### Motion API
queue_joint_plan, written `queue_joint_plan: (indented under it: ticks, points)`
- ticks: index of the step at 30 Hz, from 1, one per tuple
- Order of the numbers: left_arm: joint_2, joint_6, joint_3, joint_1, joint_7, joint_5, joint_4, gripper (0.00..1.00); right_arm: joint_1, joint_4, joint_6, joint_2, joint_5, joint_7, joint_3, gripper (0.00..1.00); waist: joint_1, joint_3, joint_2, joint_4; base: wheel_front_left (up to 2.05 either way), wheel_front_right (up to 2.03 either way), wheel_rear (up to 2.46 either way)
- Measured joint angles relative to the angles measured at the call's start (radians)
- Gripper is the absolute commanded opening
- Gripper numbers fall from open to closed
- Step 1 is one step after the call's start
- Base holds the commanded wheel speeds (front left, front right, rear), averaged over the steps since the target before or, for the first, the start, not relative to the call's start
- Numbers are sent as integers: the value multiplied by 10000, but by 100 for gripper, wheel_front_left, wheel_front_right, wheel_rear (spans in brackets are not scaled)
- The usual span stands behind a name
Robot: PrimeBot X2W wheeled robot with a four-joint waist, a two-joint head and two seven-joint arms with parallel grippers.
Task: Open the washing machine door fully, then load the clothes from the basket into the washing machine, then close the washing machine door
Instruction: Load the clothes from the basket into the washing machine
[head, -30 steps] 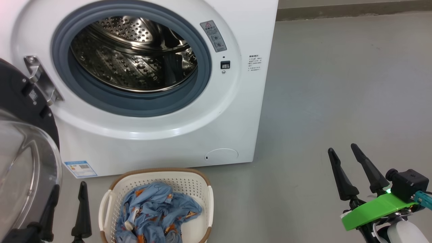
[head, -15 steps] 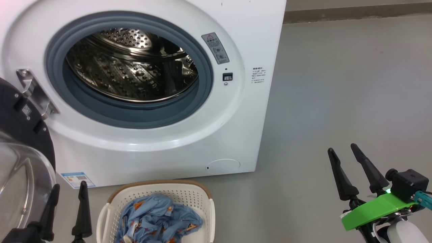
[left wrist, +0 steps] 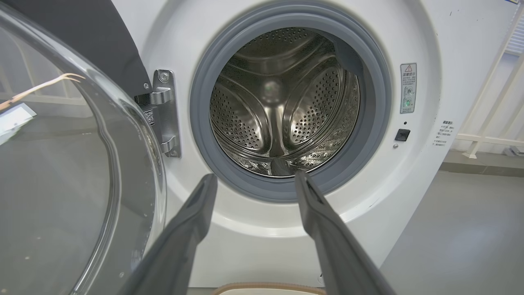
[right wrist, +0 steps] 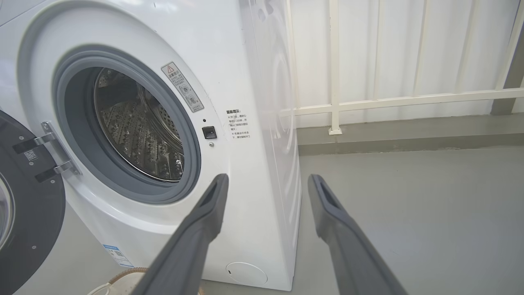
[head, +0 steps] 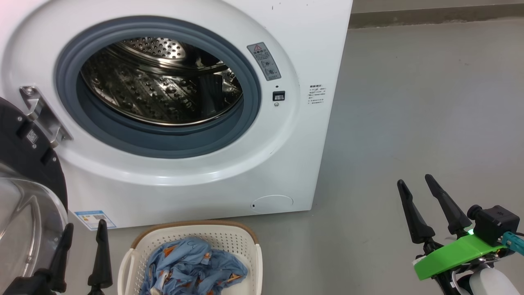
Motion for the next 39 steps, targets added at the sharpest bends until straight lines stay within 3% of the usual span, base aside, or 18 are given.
queue_joint_plan:
  ticks: [39]
  points:
    - [84,0,-109,-77,0,0,-13,100,-23,-63,0,25,2,0,29,100,0,460,0,-1,0,0,0]
